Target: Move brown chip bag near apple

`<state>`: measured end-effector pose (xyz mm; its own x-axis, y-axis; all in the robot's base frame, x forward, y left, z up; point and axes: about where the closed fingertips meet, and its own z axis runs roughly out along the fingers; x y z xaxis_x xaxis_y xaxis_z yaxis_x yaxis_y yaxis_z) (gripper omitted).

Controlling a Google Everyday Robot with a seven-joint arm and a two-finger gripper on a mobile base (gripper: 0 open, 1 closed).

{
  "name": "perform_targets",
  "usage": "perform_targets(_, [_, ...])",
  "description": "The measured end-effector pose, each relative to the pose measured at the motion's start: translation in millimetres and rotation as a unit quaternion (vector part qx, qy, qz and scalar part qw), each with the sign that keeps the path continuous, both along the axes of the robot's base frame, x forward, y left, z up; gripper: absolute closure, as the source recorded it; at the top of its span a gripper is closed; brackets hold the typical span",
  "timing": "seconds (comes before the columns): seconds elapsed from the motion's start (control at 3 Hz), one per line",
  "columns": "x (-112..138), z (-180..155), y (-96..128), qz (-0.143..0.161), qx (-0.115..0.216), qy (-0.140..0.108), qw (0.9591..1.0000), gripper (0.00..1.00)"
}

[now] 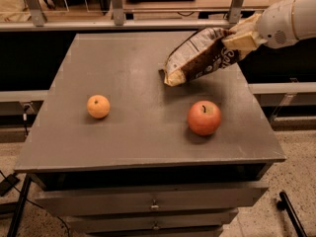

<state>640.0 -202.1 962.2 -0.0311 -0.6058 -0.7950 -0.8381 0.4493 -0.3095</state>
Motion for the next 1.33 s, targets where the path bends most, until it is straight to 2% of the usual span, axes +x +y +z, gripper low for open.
perform_targets(0.33, [-28, -8, 3, 0.028, 0.015, 0.018, 0.9993, 1.00])
perform_targets(0.67, [-45, -16, 3, 0.049, 0.008, 0.029, 0.9983, 1.00])
perform_targets(1.0, [-58, -23, -1, 0.062, -0.017, 0.040, 0.9971, 1.00])
perform_targets(1.33, [-58, -25, 1, 0.065, -0.017, 0.042, 0.9969, 0.84])
